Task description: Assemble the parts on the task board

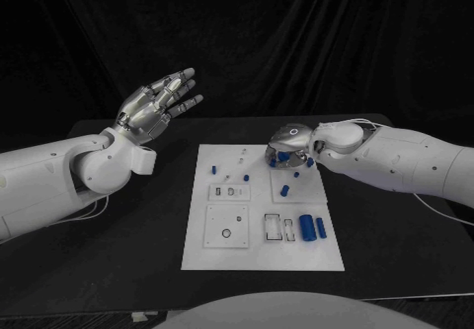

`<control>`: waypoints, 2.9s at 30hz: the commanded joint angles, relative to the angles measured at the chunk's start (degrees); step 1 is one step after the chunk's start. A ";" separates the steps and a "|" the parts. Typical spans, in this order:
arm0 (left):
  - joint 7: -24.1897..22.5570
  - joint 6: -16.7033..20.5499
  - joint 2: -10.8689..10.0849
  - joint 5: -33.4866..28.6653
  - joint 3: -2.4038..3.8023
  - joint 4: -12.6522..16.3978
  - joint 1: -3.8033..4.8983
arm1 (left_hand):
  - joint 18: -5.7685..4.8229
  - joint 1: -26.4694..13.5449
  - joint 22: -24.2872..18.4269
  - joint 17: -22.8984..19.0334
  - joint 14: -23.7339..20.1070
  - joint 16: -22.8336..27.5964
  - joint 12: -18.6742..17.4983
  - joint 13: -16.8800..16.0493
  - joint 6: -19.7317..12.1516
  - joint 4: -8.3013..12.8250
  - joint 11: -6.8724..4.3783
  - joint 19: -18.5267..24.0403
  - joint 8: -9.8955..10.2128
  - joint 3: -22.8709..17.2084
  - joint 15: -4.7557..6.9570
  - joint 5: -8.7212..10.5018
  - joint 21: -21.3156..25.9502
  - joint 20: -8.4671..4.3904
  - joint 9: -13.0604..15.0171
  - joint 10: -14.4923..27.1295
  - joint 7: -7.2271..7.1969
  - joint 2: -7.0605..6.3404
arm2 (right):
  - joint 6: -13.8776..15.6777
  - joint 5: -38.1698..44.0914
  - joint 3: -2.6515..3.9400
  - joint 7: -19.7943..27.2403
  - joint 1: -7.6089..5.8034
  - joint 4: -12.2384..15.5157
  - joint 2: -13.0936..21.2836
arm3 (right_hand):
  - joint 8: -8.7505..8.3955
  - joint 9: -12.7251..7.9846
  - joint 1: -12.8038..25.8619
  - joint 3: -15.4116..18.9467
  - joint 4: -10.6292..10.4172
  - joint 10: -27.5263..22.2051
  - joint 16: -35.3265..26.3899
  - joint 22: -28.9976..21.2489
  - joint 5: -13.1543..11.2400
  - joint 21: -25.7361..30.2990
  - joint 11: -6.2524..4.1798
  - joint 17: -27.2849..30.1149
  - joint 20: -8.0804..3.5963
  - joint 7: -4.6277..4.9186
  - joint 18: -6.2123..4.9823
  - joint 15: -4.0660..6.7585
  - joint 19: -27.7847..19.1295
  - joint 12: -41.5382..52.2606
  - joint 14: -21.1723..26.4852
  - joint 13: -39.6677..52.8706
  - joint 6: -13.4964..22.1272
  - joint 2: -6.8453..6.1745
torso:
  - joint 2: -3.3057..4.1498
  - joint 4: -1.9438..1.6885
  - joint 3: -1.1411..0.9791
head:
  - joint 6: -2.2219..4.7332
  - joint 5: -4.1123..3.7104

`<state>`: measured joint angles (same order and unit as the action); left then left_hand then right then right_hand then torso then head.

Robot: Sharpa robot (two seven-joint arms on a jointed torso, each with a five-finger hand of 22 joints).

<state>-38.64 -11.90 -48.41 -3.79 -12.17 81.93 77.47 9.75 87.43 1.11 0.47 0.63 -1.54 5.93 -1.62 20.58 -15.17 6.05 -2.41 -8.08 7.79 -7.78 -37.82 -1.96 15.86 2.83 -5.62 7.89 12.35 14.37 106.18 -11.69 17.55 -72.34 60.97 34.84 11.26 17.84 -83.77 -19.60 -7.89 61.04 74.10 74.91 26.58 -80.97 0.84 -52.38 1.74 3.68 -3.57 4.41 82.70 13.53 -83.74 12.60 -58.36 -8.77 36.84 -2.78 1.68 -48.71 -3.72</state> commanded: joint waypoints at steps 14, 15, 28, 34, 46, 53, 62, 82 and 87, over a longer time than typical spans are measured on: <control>0.08 -0.72 0.21 -0.10 0.07 -0.33 -0.10 | 0.58 0.76 -0.02 0.04 0.03 0.06 0.51 -0.08 0.74 0.16 0.28 -0.02 -0.53 -0.65 0.05 -0.52 0.00 0.40 0.10 0.14 0.00 0.03 | 1.78 -3.43 -0.05 -1.52 -1.29 1.40 -0.97 | 0.51 0.57 0.34 0.11 0.56 0.60 -0.17 1.41 -0.59 -0.03 0.19 -0.27 -0.17 0.18 -0.04 0.28 0.06 0.54 0.04 0.44 -0.52 0.67 | -0.11 0.08 0.05 | -0.25 0.87; 0.11 -0.72 0.23 -0.10 0.06 -0.36 -0.10 | 0.58 0.76 -0.02 0.04 0.04 0.06 0.51 -0.09 0.74 0.16 0.28 -0.02 -0.53 -0.65 0.05 -0.53 0.00 0.40 0.10 0.14 0.00 0.03 | 1.61 -3.57 -0.05 -1.68 -1.50 1.00 -1.47 | 0.50 0.58 0.33 0.10 0.58 0.57 -0.20 1.35 -0.65 0.01 0.21 -0.21 -0.17 0.20 -0.06 0.27 0.03 0.53 0.06 0.45 -0.50 0.67 | -0.12 0.08 0.06 | -0.27 0.89; 0.38 -0.60 0.29 -0.10 0.06 -0.52 -0.10 | 0.58 0.90 -0.02 0.04 0.05 0.03 0.61 -0.10 0.88 0.27 0.30 -0.05 -0.61 -0.81 0.08 -0.64 -0.01 0.39 0.12 0.07 0.02 0.00 | -0.31 -6.05 -0.04 -4.06 -2.19 -6.44 -8.76 | 0.31 0.81 -0.05 -0.21 1.16 0.59 -0.32 1.40 -1.01 0.07 0.53 -0.12 -0.02 0.47 -0.05 0.07 -0.08 0.72 0.24 0.66 -0.21 0.85 | -0.10 -0.08 0.03 | -0.54 0.50; 0.45 -0.36 0.36 -0.10 0.06 -0.58 -0.10 | 0.59 1.02 -0.03 0.04 0.05 0.03 0.55 -0.07 0.75 0.40 0.24 -0.03 -0.58 -0.91 0.11 -0.64 0.00 0.37 0.10 0.17 -0.04 -0.15 | 0.19 -6.50 -0.03 -4.83 -2.20 -9.52 -11.39 | -0.12 0.84 -0.07 -0.37 1.47 0.78 -0.33 1.58 -1.34 0.01 0.72 -0.17 0.15 0.73 -0.02 -0.13 -0.09 0.95 0.33 0.87 0.40 0.91 | -0.01 -0.08 -0.02 | -0.21 0.39; 0.60 0.02 0.29 -0.10 0.06 -0.59 -0.10 | 0.58 1.16 -0.06 0.04 0.04 0.02 0.44 -0.02 0.19 0.58 0.09 0.04 -0.37 -1.07 0.24 -0.60 0.06 0.29 0.01 0.42 -0.31 -0.40 | 0.23 -6.65 -0.03 -5.43 -2.11 -13.97 -14.76 | -0.50 0.86 0.07 -0.50 1.65 0.57 -0.44 1.72 -1.79 -0.01 0.85 -0.01 0.31 0.85 0.00 -0.28 -0.15 0.93 0.52 0.98 0.81 0.94 | -0.06 -0.04 0.03 | -0.01 0.43; 0.70 -0.15 0.40 -0.10 0.06 -0.65 -0.10 | 0.58 1.16 -0.07 0.03 0.03 0.04 0.44 -0.02 0.46 0.57 0.18 0.04 -0.50 -1.13 0.32 -0.64 0.06 0.27 0.04 0.48 -0.18 -0.40 | -0.89 -6.66 -0.03 -5.57 -1.86 -14.74 -15.48 | -0.74 0.90 0.09 -0.66 1.82 0.30 -0.66 1.71 -2.24 0.06 0.87 0.35 0.43 0.84 -0.01 -0.38 -0.28 0.85 0.80 1.04 1.03 1.06 | -0.07 -0.05 -0.01 | -0.02 0.34; 0.79 -0.28 0.48 -0.10 0.06 -0.75 -0.10 | 0.58 1.16 -0.07 0.04 0.04 0.03 0.47 -0.02 0.62 0.57 0.28 0.05 -0.58 -1.18 0.35 -0.67 0.06 0.26 0.07 0.49 -0.08 -0.40 | -1.75 -6.66 -0.03 -5.77 -1.40 -15.12 -15.87 | -1.02 0.94 0.11 -0.82 2.01 0.06 -0.84 1.88 -2.56 0.02 0.99 0.62 0.55 0.93 0.01 -0.49 -0.34 0.78 1.10 1.11 1.30 1.14 | -0.07 0.02 0.04 | -0.14 0.39; 1.30 -0.03 0.62 -0.10 0.06 -0.96 -0.11 | 0.57 1.17 -0.09 0.03 0.03 0.04 0.51 -0.03 0.89 0.58 0.49 0.08 -0.73 -1.33 0.33 -0.72 0.09 0.27 0.11 0.52 0.14 -0.39 | -0.50 -6.66 -0.03 -5.83 -1.03 -15.48 -16.41 | -1.23 0.97 0.06 -0.95 2.21 -0.01 -0.78 2.06 -2.83 -0.05 1.05 0.44 0.64 1.00 0.05 -0.56 -0.35 0.78 1.22 1.20 1.50 1.22 | -0.08 -0.01 0.03 | -0.45 0.31; 1.35 -0.11 0.62 -0.10 0.06 -1.00 -0.12 | 0.57 1.17 -0.09 0.03 0.03 0.04 0.51 -0.03 0.89 0.58 0.49 0.08 -0.73 -1.33 0.33 -0.72 0.09 0.27 0.11 0.52 0.14 -0.39 | -0.87 -6.66 -0.03 -5.81 -0.94 -15.48 -16.59 | -1.26 0.97 0.08 -0.97 2.23 -0.03 -0.81 2.12 -2.86 -0.08 1.06 0.50 0.65 1.01 0.06 -0.58 -0.34 0.78 1.26 1.21 1.53 1.23 | -0.05 -0.02 0.06 | -0.48 0.22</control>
<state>-36.84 -11.84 -47.91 -3.77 -12.18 80.88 77.44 9.74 88.14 1.12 0.46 0.63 -1.53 6.16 -1.64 21.10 -14.62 6.24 -2.41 -8.65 6.92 -7.78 -38.33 -1.96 15.86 2.85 -5.40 7.99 12.16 13.51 99.35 -11.69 12.72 -73.60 45.45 18.42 10.35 18.82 -83.76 -20.55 -6.00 61.29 73.44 74.91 24.09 -80.97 1.77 -51.91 1.95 4.81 -3.56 3.98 82.49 14.23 -82.90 13.75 -57.23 -8.23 36.78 -2.77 1.71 -49.17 -3.47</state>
